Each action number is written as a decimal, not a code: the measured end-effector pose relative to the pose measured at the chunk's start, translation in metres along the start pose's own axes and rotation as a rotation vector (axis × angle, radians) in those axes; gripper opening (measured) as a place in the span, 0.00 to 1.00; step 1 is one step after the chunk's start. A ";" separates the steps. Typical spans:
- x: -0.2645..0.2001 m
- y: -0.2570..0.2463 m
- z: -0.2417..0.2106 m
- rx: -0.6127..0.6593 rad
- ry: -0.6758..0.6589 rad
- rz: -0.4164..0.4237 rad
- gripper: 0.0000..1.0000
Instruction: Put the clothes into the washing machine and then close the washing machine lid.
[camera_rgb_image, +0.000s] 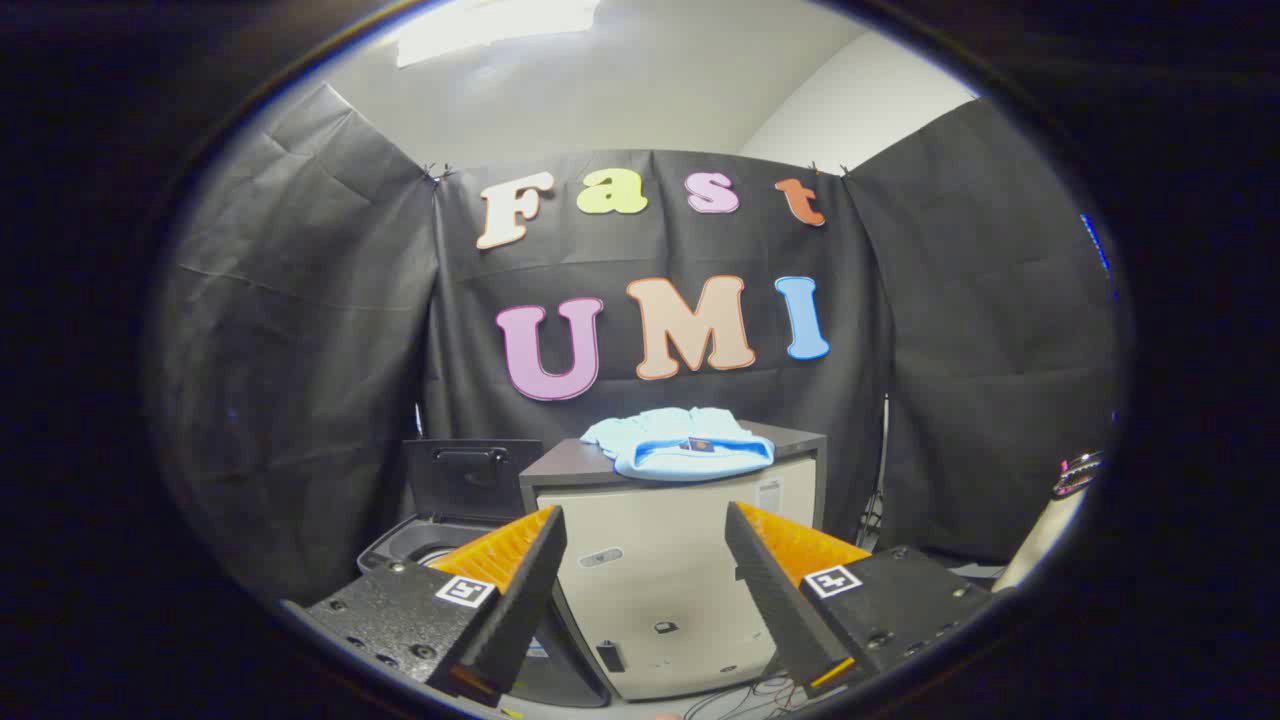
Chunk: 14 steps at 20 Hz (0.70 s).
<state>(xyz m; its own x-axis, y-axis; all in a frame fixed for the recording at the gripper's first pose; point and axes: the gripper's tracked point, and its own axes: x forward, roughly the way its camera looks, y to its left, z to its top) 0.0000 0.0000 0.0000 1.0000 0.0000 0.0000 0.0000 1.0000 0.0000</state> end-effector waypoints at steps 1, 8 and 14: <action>0.001 0.000 0.000 0.001 0.002 0.001 0.96; 0.003 0.001 -0.005 0.002 0.009 -0.001 0.97; 0.008 -0.012 -0.016 0.007 0.032 -0.038 0.97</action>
<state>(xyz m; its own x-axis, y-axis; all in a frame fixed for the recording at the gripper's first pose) 0.0082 -0.0122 -0.0155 0.9988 -0.0378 -0.0321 0.0380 0.9993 0.0062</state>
